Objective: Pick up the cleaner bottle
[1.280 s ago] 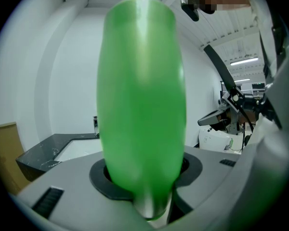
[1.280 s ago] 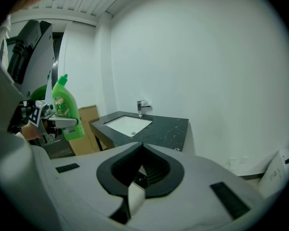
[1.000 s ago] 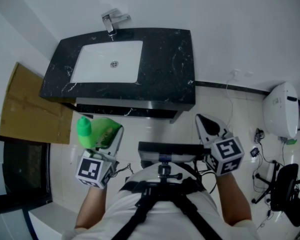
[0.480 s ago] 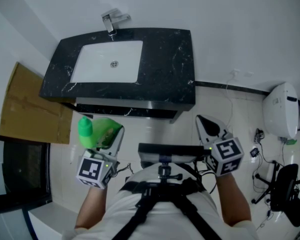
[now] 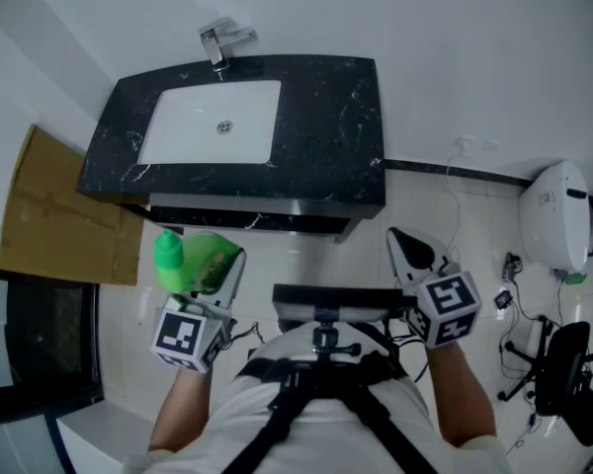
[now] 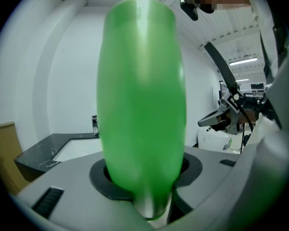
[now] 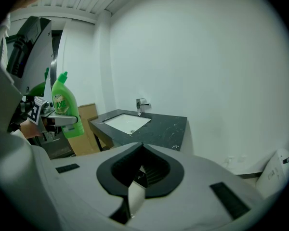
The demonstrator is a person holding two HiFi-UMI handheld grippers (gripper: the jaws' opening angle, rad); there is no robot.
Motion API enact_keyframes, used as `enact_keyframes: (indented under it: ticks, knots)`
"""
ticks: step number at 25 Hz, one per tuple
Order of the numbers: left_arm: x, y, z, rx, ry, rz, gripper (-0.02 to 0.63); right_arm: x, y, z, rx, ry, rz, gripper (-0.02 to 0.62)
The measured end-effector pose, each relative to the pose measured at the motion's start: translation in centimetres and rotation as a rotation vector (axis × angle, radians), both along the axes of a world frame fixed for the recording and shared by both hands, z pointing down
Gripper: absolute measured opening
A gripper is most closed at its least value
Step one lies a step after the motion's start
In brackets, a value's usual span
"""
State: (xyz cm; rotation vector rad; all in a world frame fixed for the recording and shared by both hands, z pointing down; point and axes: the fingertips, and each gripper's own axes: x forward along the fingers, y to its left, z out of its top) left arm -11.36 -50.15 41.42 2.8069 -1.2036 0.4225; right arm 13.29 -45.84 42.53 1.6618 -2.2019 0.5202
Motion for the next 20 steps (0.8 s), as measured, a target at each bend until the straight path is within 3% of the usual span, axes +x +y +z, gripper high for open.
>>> enact_keyframes:
  ticks: [20]
  knots:
    - [0.46, 0.01, 0.00, 0.000, 0.002, 0.012, 0.176, 0.27, 0.23, 0.20, -0.010, 0.005, 0.006, 0.000]
